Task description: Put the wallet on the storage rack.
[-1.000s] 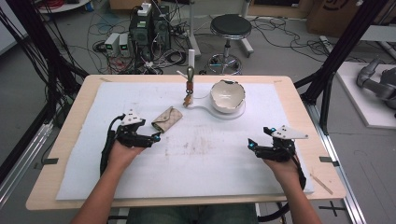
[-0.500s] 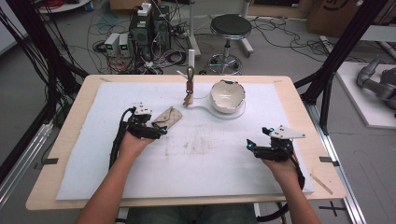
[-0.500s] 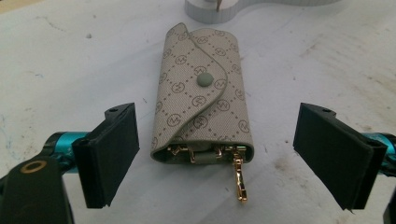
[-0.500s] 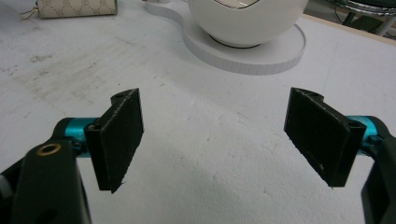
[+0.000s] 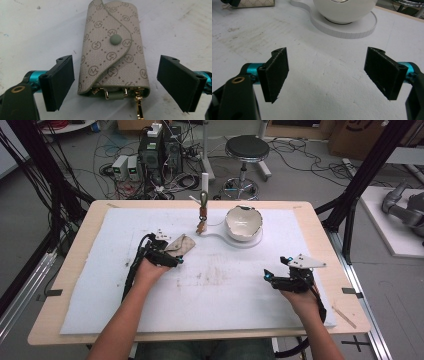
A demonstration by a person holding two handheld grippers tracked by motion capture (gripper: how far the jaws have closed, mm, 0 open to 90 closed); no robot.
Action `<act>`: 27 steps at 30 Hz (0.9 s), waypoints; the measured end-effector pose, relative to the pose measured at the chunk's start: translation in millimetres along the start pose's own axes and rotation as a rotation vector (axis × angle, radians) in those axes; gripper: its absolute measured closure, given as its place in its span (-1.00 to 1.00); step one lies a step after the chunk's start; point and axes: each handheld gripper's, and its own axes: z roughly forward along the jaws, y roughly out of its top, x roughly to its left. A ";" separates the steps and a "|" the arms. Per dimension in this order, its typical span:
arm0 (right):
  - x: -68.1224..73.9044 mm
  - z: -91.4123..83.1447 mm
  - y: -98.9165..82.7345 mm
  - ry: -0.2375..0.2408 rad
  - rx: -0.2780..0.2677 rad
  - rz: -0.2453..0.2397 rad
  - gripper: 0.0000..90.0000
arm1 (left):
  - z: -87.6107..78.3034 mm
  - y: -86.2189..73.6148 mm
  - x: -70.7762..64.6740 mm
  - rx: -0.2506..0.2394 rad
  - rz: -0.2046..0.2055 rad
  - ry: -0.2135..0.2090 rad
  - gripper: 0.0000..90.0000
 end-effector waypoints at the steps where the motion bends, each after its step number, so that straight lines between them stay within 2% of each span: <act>1: 0.0 0.2 -0.1 0.000 -0.001 0.000 -0.55 | 1.3 -0.3 0.0 0.004 0.001 0.005 -0.68; 5: 0.2 0.7 -0.1 -0.001 0.004 -0.002 -0.55 | 6.2 -0.8 -0.7 0.028 0.014 0.001 -0.68; 11: 0.8 1.2 -0.3 0.002 0.010 -0.004 -0.55 | 7.6 -3.0 2.3 0.014 0.012 -0.020 -0.68; 19: 1.9 1.2 -0.4 0.004 0.012 -0.002 -0.55 | 6.7 -3.8 2.4 0.009 0.009 -0.025 -0.64; 21: 1.6 1.0 -0.5 0.005 0.010 -0.004 -0.55 | 5.3 -3.4 2.1 0.008 0.014 -0.027 -0.57; 23: 1.2 1.0 -0.6 0.007 0.009 -0.003 -0.55 | 3.1 -3.6 2.6 0.004 0.017 -0.030 -0.38; 27: 0.7 1.4 -0.8 0.010 0.008 0.005 -0.55 | 2.8 -3.3 1.9 0.003 0.023 -0.027 -0.31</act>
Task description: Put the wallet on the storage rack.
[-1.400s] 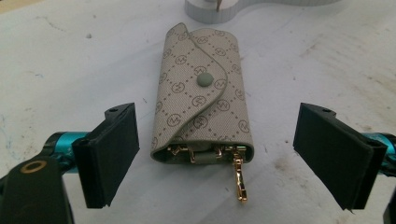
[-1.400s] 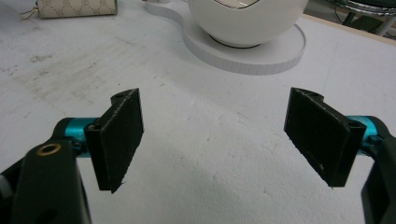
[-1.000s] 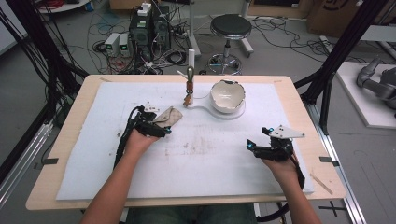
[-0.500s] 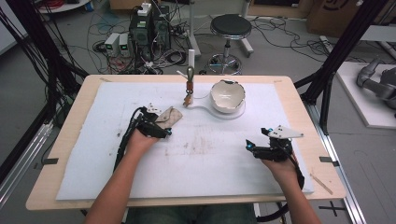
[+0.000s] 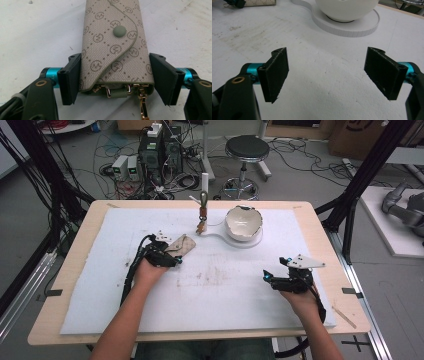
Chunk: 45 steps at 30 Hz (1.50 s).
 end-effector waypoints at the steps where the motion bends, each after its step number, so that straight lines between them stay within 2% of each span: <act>1: -0.2 0.0 -0.1 0.000 0.001 0.001 -0.55 | -0.3 0.2 -0.4 0.003 0.000 0.003 -0.30; 10: 0.6 -0.1 -0.3 0.002 0.005 -0.002 -0.55 | -2.2 0.8 -1.8 0.003 0.023 0.001 -0.19; 17: 0.2 0.4 -0.5 0.002 0.005 0.004 -0.55 | -6.0 1.5 -2.9 0.009 0.004 -0.009 -0.17; 26: 1.2 2.0 -0.6 0.012 0.016 0.000 -0.55 | -25.9 11.8 -17.7 -0.048 0.047 -0.045 -0.17; 35: 1.2 1.3 -1.3 0.016 0.013 -0.001 -0.55 | -48.6 35.1 -28.4 -0.081 0.081 -0.061 -0.17; 39: 2.4 0.4 -1.2 0.019 0.012 -0.004 -0.55 | -52.1 49.3 -35.3 -0.105 0.097 -0.065 -0.17; 45: 3.6 -2.3 -3.2 0.021 0.016 -0.001 -0.55 | -50.6 68.6 -46.9 -0.115 0.128 -0.090 -0.17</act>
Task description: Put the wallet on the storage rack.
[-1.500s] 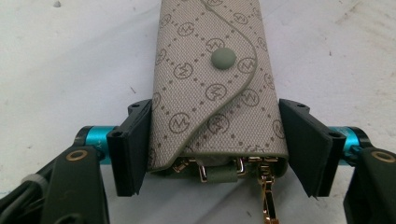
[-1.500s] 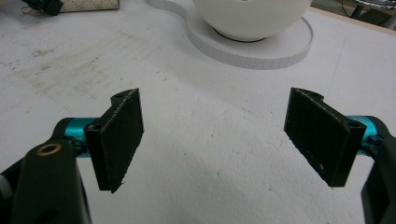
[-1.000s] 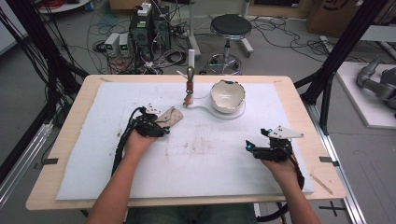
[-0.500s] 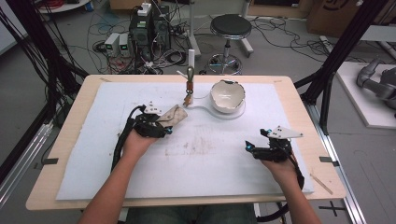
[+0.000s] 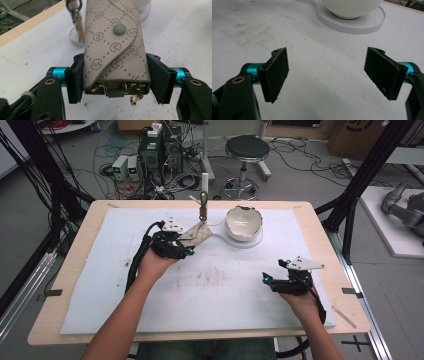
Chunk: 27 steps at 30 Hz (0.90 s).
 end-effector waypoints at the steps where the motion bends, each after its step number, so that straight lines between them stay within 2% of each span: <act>1: 0.0 -0.6 -0.5 -0.001 0.000 0.001 -0.55 | 1.3 3.0 -1.1 0.001 0.002 -0.005 -0.17; 15: -1.4 -12.7 -11.3 -0.018 0.009 0.008 -0.55 | 29.0 42.1 -11.5 -0.008 0.046 -0.050 -0.17; 24: -1.3 -20.0 -17.4 -0.029 0.017 0.013 -0.55 | 53.9 72.3 -14.8 0.032 0.085 -0.056 -0.18; 27: -1.1 -21.4 -18.6 -0.029 0.018 0.013 -0.55 | 63.2 80.9 -18.4 0.033 0.077 -0.061 -0.18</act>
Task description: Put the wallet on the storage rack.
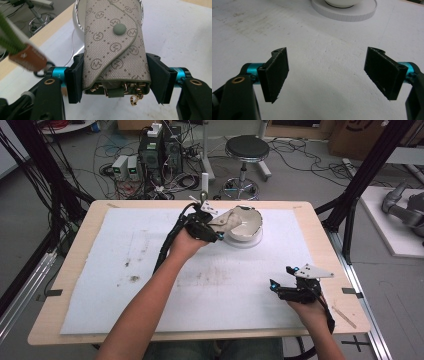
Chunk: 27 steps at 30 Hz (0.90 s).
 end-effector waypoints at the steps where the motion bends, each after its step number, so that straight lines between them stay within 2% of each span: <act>1: 0.0 -0.2 -0.2 0.000 -0.001 0.002 -0.55 | 3.8 4.1 -1.2 0.011 0.006 0.001 -0.18; 5: -1.0 -0.5 -1.1 -0.002 0.000 0.001 -0.55 | 18.5 13.7 -5.1 0.035 0.020 -0.005 -0.18; 13: -1.0 1.5 -0.2 0.007 -0.003 -0.004 -0.55 | 42.4 21.6 -9.3 0.085 0.015 -0.014 -0.18; 27: -1.1 3.0 -0.6 0.012 0.004 -0.002 -0.55 | 62.4 32.3 -5.6 0.118 -0.001 -0.015 -0.19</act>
